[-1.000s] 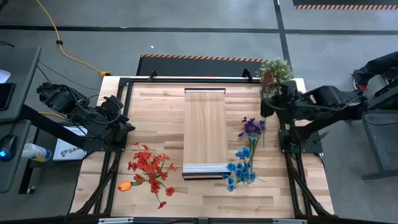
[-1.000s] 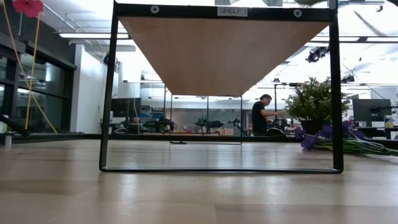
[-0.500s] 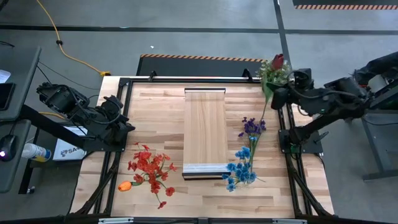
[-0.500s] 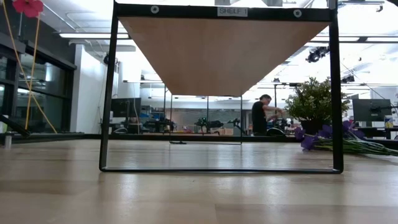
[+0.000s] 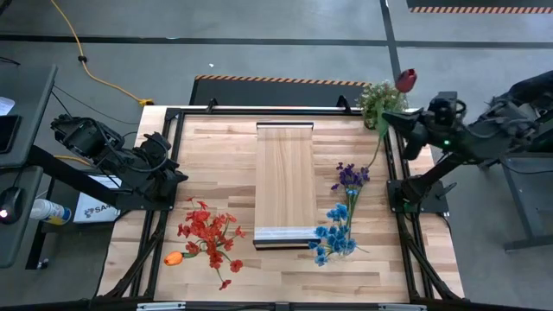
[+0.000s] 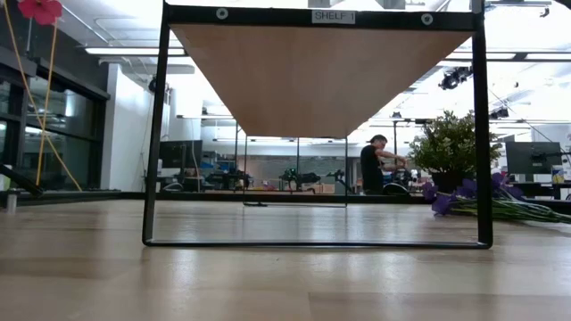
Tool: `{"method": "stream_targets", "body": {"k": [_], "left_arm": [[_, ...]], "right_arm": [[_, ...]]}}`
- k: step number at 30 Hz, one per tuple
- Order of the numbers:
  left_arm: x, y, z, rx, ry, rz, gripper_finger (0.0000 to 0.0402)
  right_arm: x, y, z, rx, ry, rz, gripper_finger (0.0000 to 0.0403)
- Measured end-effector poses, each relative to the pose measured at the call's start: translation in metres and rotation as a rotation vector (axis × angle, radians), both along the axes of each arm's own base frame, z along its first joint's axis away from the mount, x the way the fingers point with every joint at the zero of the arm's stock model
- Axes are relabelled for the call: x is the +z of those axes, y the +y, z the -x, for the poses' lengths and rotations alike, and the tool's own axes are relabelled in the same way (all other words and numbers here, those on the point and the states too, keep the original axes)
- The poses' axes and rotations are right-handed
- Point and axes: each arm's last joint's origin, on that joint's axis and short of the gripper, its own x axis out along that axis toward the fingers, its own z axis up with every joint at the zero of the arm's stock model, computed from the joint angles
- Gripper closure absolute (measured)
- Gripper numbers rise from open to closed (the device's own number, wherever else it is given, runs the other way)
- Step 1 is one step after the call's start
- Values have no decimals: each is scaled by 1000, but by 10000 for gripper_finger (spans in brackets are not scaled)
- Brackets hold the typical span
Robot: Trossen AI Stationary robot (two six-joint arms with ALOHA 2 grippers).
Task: Pick and place flowers into a vace then onto a shelf
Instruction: Put the red flower into the right transparent vase
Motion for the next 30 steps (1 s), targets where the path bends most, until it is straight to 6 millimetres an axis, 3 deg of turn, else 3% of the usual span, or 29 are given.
{"method": "stream_targets", "body": {"k": [16,30], "left_arm": [[0,0,0,2,-1,-1,82],[0,0,0,6,-3,3,80]], "right_arm": [[18,31,16,275,-78,61,402],[15,94,32,420,-95,204,402]]}}
